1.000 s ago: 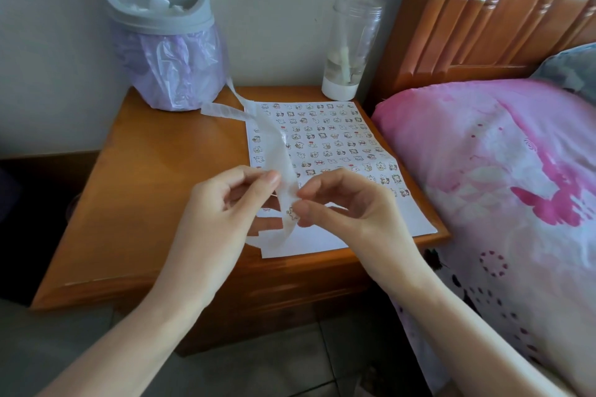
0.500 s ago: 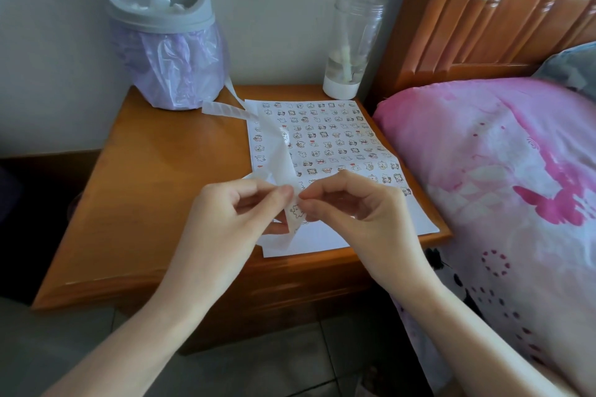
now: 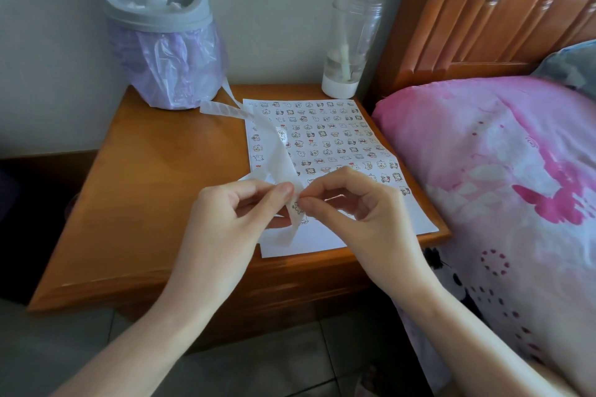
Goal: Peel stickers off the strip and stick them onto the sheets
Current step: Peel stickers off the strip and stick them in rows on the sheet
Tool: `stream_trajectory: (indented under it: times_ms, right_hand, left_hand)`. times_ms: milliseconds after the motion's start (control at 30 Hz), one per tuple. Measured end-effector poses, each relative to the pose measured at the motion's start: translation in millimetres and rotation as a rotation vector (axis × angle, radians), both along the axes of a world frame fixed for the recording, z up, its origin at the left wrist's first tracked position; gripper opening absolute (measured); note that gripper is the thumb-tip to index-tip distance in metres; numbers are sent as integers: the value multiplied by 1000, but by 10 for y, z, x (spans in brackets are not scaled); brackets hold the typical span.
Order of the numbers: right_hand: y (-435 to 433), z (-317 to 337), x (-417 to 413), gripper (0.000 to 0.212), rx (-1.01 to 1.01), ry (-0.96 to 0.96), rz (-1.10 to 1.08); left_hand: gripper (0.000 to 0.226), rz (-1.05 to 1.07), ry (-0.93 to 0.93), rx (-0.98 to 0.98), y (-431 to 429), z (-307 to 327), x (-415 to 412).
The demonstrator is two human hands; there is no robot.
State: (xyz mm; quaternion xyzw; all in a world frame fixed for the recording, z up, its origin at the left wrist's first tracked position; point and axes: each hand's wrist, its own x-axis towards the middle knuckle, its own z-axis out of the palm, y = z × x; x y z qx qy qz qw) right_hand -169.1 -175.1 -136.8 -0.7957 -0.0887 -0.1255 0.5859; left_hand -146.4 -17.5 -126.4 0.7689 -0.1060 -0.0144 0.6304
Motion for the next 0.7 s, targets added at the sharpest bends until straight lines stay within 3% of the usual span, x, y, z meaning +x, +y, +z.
stream_trajectory:
  times_ms: [700]
  right_hand:
    - [26, 6, -3, 9, -29, -56, -35]
  left_hand:
    - [28, 18, 38, -41, -25, -4, -11]
